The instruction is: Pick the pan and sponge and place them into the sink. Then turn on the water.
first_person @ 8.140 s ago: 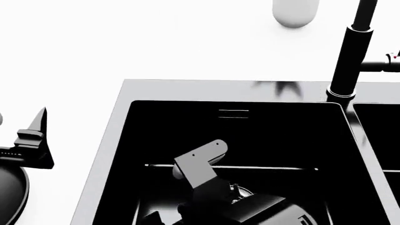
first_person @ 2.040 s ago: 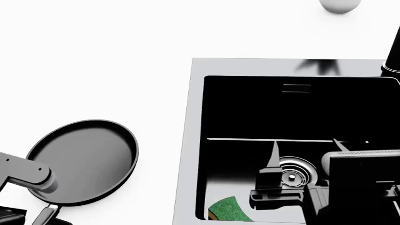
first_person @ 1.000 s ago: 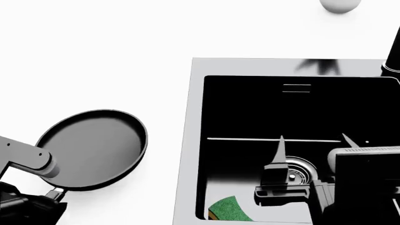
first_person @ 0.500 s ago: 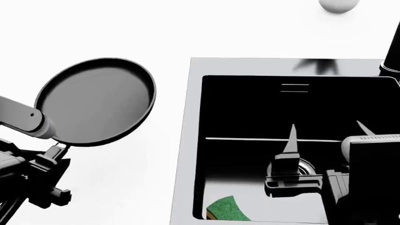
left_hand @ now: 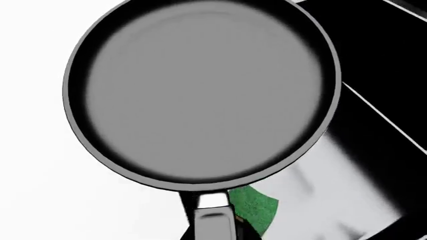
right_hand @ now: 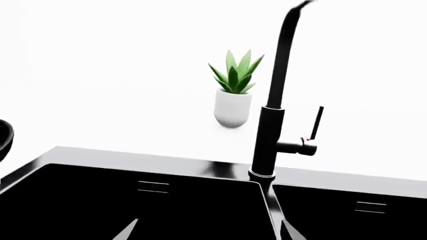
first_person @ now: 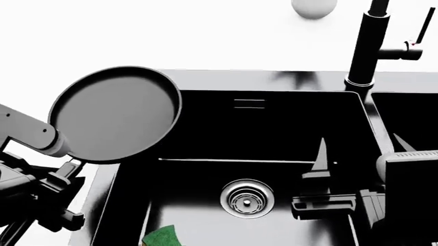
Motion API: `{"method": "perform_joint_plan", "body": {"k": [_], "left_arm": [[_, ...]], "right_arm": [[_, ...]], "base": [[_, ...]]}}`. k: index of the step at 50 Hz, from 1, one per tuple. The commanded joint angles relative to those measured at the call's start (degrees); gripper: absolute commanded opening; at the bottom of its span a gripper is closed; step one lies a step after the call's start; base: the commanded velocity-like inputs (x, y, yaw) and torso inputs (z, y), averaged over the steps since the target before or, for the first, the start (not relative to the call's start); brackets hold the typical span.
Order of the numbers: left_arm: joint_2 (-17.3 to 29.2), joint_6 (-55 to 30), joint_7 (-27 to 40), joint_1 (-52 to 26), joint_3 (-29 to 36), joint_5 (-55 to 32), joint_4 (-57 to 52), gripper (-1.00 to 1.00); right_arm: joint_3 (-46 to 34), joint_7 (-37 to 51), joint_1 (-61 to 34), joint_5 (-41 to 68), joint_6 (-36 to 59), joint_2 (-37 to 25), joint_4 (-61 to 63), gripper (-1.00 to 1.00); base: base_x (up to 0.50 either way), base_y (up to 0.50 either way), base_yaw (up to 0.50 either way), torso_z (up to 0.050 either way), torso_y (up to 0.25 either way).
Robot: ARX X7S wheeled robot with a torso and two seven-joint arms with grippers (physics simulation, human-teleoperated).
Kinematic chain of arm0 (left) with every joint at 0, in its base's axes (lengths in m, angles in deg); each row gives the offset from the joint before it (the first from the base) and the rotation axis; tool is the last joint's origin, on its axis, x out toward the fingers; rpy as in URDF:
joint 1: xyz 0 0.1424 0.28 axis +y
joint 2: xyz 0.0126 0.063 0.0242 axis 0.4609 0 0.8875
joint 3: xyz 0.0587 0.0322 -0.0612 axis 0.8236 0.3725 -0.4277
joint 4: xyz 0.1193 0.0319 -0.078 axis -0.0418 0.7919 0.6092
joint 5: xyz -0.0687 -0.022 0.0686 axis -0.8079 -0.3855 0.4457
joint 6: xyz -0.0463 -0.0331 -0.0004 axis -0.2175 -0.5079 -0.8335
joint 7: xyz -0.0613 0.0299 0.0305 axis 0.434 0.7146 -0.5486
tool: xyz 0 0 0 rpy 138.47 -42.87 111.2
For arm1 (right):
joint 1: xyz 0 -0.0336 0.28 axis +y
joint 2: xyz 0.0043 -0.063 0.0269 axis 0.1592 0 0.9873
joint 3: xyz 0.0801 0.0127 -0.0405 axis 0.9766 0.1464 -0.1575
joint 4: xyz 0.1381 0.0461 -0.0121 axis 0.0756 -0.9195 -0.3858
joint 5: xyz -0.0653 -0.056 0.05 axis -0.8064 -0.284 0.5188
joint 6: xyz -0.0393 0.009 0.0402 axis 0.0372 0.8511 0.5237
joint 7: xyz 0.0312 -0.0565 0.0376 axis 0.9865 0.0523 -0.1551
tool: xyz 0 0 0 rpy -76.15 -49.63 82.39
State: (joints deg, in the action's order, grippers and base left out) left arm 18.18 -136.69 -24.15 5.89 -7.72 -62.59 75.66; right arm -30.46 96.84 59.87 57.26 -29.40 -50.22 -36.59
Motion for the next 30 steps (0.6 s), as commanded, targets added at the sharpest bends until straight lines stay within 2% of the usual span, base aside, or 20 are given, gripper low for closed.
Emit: {"method": "perform_joint_plan", "body": {"k": [1,8,11,17,30], "left_arm": [[-0.04,0.77,0.14,-1.19,-0.58,1.94,-0.43,-1.0],[1.1,1.32,-0.93,-0.64,-0.76,2.17,-0.78,-1.0],[0.0,1.57,-0.36,-0.75,-0.01,2.81,-0.48,-1.0],[1.32,1.94,-1.79,-0.48,-0.28,2.93,-0.82,-1.0],[0.54,2.53,-1.58,-0.78,0.6,3.52,-0.24,-1.0]], "right_arm": [[-0.43,-0.3,0.12,-0.25,-0.22,0.0,0.09,1.0],[0.06,0.3,-0.23,0.44,0.47,-0.55,0.9,1.0],[0.21,0.78,-0.59,0.9,1.24,-0.91,1.35,1.0],[0.02,1.44,-1.22,1.21,2.69,-1.82,2.28,1.0],[0.2,1.08,-0.7,1.11,2.07,-1.83,1.6,1.0]], "base": [[0.11,-0.48,0.0,0.0,0.0],[0.11,-0.43,0.0,0.0,0.003],[0.11,-0.29,0.0,0.0,0.0],[0.0,0.0,0.0,0.0,0.002],[0.0,0.0,0.0,0.001,0.002]]}}
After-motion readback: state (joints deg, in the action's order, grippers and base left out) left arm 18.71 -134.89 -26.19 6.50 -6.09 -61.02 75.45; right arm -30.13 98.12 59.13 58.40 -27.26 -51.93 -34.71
